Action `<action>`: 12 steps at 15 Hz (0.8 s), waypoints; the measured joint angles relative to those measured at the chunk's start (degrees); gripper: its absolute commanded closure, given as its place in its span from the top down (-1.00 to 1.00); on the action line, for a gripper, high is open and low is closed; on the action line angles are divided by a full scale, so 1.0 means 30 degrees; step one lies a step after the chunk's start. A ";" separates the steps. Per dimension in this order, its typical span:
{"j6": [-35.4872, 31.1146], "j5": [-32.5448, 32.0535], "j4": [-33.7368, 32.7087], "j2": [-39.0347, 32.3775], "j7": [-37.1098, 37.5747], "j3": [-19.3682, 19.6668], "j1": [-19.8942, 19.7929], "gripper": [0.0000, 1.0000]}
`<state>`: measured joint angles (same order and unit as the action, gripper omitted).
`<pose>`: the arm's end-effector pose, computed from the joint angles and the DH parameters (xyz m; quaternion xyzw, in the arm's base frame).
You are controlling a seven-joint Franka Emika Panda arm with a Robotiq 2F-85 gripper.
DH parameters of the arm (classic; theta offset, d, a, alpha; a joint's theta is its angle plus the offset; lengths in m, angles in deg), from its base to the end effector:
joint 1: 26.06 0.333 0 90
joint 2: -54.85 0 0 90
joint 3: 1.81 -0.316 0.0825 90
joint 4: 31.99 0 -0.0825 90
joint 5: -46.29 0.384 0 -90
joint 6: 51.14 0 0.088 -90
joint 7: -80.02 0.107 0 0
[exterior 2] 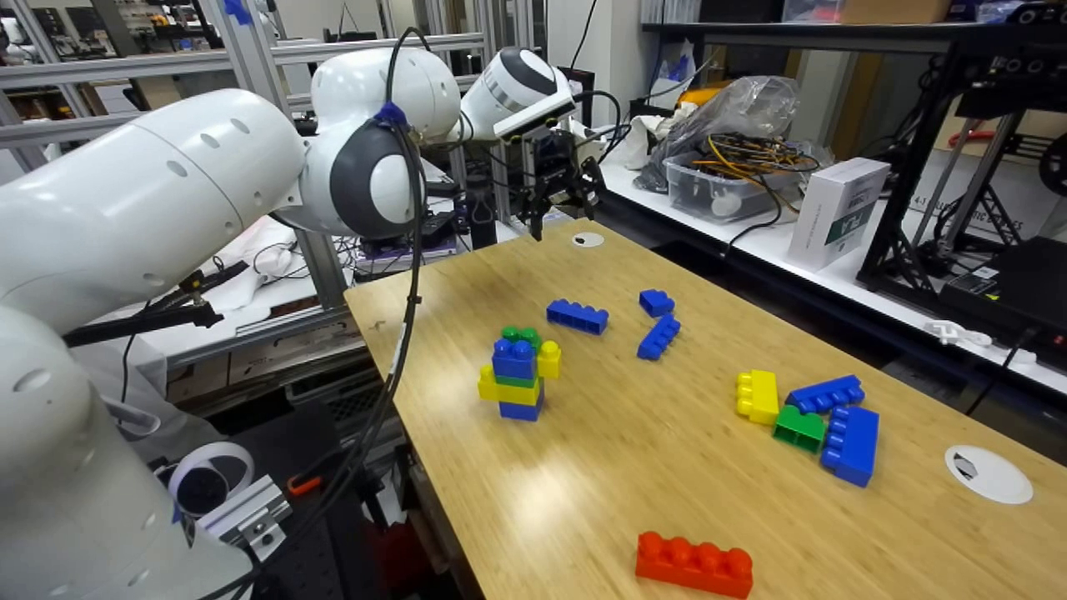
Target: Take the green block on the right then place it at the top of the slack of blocks
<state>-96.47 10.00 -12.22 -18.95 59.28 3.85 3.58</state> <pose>0.6538 0.2518 0.2990 0.8294 0.2359 -0.3601 0.3560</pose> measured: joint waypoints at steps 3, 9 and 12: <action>-0.0722 -0.0225 0.0000 0.0380 -0.0023 -0.0002 0.0071 1.00; -0.1100 -0.0497 -0.0003 0.0807 -0.0043 -0.0003 0.0252 1.00; -0.1255 -0.0605 -0.0006 0.1259 -0.0178 -0.0003 0.0298 1.00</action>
<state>-100.23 8.19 -12.24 -15.17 58.75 3.84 4.48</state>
